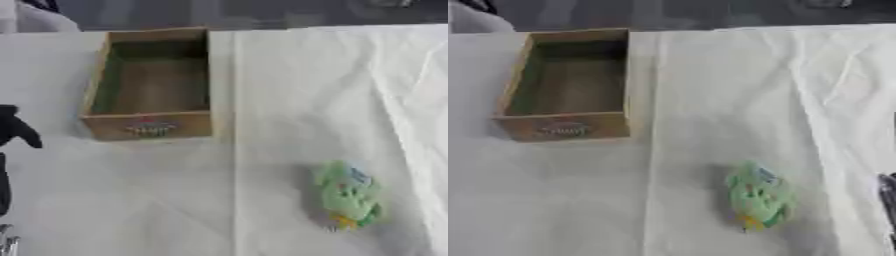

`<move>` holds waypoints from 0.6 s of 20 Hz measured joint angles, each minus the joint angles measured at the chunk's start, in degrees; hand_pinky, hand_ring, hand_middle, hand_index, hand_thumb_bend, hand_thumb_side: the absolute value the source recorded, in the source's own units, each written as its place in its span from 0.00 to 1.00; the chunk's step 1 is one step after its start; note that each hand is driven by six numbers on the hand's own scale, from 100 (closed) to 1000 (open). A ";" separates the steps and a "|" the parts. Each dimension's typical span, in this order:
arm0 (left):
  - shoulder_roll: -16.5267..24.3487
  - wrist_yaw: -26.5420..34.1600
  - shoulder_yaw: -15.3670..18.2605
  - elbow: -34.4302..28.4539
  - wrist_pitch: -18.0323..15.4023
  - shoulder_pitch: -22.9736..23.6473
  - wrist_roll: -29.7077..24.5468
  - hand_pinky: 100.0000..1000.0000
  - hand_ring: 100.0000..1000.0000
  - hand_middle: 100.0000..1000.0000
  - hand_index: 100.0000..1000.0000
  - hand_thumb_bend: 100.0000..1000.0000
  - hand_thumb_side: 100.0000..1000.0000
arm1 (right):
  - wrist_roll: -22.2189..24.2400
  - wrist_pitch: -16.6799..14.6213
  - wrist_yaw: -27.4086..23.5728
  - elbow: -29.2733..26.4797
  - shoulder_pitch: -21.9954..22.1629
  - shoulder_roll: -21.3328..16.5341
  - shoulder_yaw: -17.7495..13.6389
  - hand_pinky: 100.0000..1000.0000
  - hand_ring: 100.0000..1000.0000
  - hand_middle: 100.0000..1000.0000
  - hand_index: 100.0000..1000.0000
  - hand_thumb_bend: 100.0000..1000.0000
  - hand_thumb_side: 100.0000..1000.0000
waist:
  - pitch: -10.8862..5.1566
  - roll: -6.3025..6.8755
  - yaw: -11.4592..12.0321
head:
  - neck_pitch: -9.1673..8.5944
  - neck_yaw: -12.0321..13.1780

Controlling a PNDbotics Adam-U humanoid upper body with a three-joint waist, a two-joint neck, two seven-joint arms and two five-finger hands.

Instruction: Pick up objects on the table and place them in the box.

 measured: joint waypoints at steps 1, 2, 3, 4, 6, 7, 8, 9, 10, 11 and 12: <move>0.00 0.00 0.00 0.00 0.00 0.00 0.00 0.25 0.33 0.34 0.58 0.00 1.00 | 0.54 0.52 0.77 0.00 0.01 -0.86 -0.01 0.81 1.00 0.66 0.83 0.00 0.99 | 0.00 -0.05 -0.07 | 0.02 -0.03; 0.02 0.00 0.00 0.00 0.01 0.01 -0.01 0.25 0.33 0.34 0.58 0.00 1.00 | 1.23 1.12 1.67 0.00 0.04 -1.94 -0.01 0.81 1.00 0.67 0.84 0.00 1.00 | 0.00 -0.15 -0.15 | 0.04 -0.04; 0.06 0.00 0.00 0.00 0.01 0.05 -0.01 0.25 0.33 0.34 0.59 0.00 1.00 | 2.15 1.76 2.73 0.00 0.19 -3.23 0.00 0.82 0.99 0.69 0.84 0.00 1.00 | -0.01 -0.24 -0.26 | 0.10 -0.05; 0.14 0.00 0.00 0.00 0.01 0.09 -0.01 0.25 0.33 0.34 0.59 0.00 1.00 | 3.20 2.42 4.00 0.00 0.42 -4.72 0.02 0.82 0.99 0.69 0.85 0.01 1.00 | -0.05 -0.35 -0.32 | 0.17 -0.05; 0.26 0.00 0.00 0.00 0.04 0.14 0.02 0.25 0.33 0.34 0.59 0.00 1.00 | 5.56 3.69 6.68 0.00 0.52 -7.97 0.21 0.82 0.99 0.70 0.85 0.03 1.00 | -0.12 -0.49 -0.33 | 0.21 -0.05; 0.26 0.00 0.00 0.00 0.08 0.15 0.06 0.25 0.33 0.34 0.59 0.00 1.00 | 6.54 4.29 7.88 0.00 0.52 -9.27 0.38 0.82 0.99 0.70 0.85 0.03 1.00 | -0.12 -0.54 -0.34 | 0.23 -0.05; 0.26 0.00 0.00 0.00 0.12 0.15 0.10 0.25 0.33 0.34 0.59 0.00 1.00 | 7.31 4.79 8.83 0.00 0.52 -10.15 0.46 0.82 0.99 0.70 0.85 0.03 1.00 | -0.12 -0.56 -0.34 | 0.25 -0.05; 0.27 0.00 0.00 0.00 0.14 0.16 0.12 0.25 0.33 0.34 0.59 0.00 1.00 | 7.84 5.18 9.51 0.00 0.52 -10.69 0.57 0.82 0.99 0.70 0.85 0.03 1.00 | -0.13 -0.56 -0.34 | 0.26 -0.05; 0.27 0.00 0.00 0.00 0.15 0.16 0.13 0.25 0.33 0.34 0.58 0.00 1.00 | 8.24 5.46 10.01 0.00 0.51 -11.03 0.70 0.83 0.97 0.74 0.89 0.16 1.00 | -0.13 -0.55 -0.34 | 0.27 -0.05; 0.30 0.00 0.00 0.00 0.16 0.16 0.13 0.25 0.33 0.34 0.58 0.00 1.00 | 8.55 5.58 10.40 0.00 0.58 -11.25 0.84 0.83 0.97 0.75 0.89 0.17 1.00 | -0.13 -0.64 -0.45 | 0.27 -0.05; 0.40 -0.04 0.00 0.00 0.18 0.16 0.12 0.25 0.33 0.34 0.58 0.00 1.00 | 8.93 5.48 10.89 0.00 1.13 -11.67 1.23 0.83 0.97 0.75 0.89 0.17 1.00 | -0.13 -1.08 -0.62 | 0.25 -0.05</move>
